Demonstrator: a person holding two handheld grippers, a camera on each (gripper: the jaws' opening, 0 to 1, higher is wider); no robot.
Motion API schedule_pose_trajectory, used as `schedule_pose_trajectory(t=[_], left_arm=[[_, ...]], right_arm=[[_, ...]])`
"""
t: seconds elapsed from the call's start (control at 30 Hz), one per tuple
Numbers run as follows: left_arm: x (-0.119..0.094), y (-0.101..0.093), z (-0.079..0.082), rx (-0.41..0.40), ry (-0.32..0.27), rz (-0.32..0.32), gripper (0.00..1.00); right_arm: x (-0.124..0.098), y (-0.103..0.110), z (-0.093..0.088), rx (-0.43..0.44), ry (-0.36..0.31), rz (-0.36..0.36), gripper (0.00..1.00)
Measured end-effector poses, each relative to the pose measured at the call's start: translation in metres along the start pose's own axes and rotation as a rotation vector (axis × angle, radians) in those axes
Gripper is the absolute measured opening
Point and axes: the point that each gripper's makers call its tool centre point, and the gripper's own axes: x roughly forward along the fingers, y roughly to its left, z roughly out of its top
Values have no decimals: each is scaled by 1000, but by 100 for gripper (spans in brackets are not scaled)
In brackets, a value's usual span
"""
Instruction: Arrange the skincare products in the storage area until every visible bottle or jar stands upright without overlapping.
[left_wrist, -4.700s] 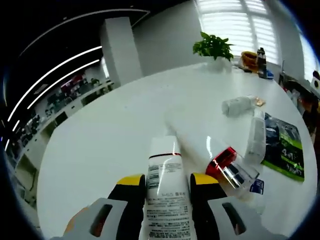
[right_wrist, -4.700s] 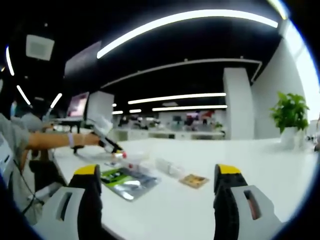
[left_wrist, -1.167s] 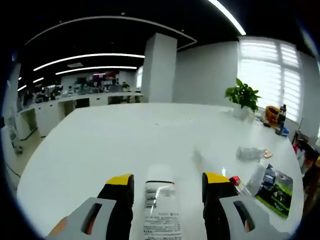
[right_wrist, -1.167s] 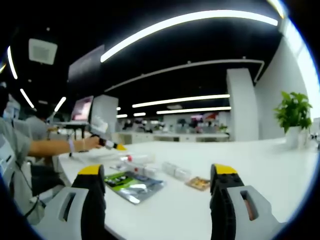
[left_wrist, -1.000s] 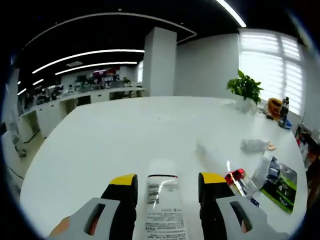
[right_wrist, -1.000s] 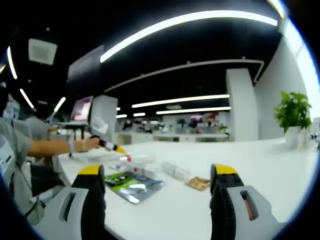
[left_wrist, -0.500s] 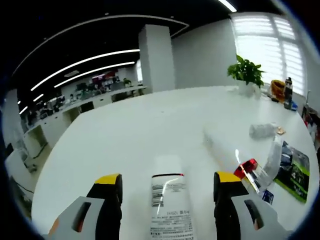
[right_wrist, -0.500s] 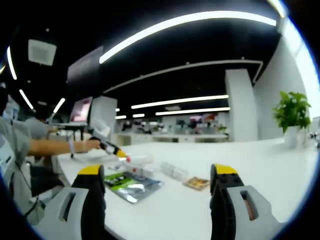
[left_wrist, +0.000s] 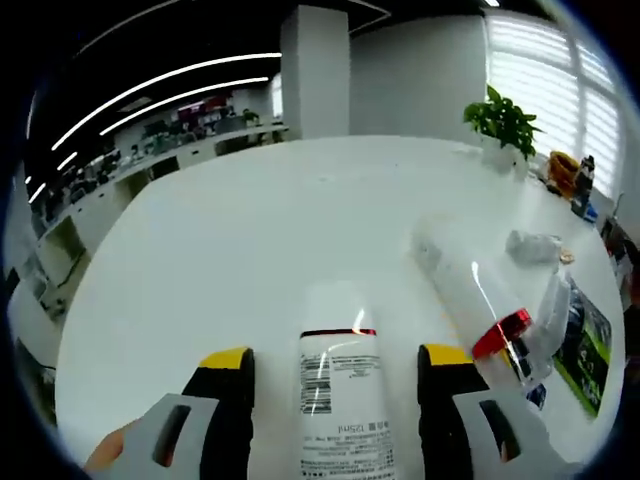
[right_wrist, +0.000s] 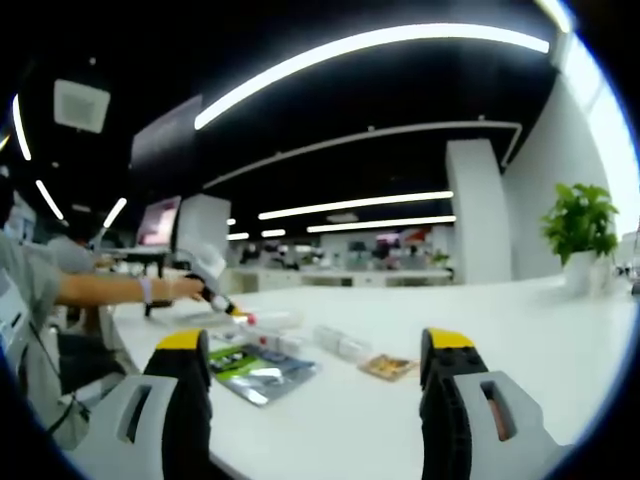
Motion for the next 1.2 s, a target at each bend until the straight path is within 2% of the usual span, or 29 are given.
schedule_pose_trajectory(t=[0.1, 0.17, 0.2, 0.23, 0.33, 0.53, 0.63, 0.77, 0.83, 0.9, 1.03, 1.2], left_arm=[[2, 2, 3, 10, 36, 1, 58], [1, 1, -2, 1, 99, 5, 53], [4, 2, 1, 20, 107, 5, 50], [2, 0, -4, 5, 151, 0, 47], [3, -3, -9, 8, 201, 0, 37], [3, -3, -10, -10, 266, 22, 35], [1, -3, -9, -38, 318, 48, 34], [-2, -9, -9, -46, 367, 34, 32], [-8, -17, -15, -31, 362, 31, 32], [-11, -18, -13, -25, 358, 32, 31], [-18, -22, 5, -21, 278, 19, 31], [-39, -32, 30, 3, 164, -3, 31]], right_arm=[[0, -1, 0, 0, -1, -4, 85], [0, -2, 0, 3, 0, -5, 85], [0, -2, -1, 5, 0, -5, 85], [-1, -2, -1, 6, 0, -5, 85], [-1, -2, 1, 3, -3, -7, 85], [-3, -5, 1, 5, -7, -12, 85], [-3, -6, 1, 8, -6, -14, 85], [-4, -8, 2, 7, -10, -20, 85], [-5, -9, 3, 7, -11, -22, 85], [-5, -10, 3, 8, -13, -25, 85], [-5, -10, 3, 9, -10, -28, 84], [-4, -7, 4, 13, -15, -18, 84]])
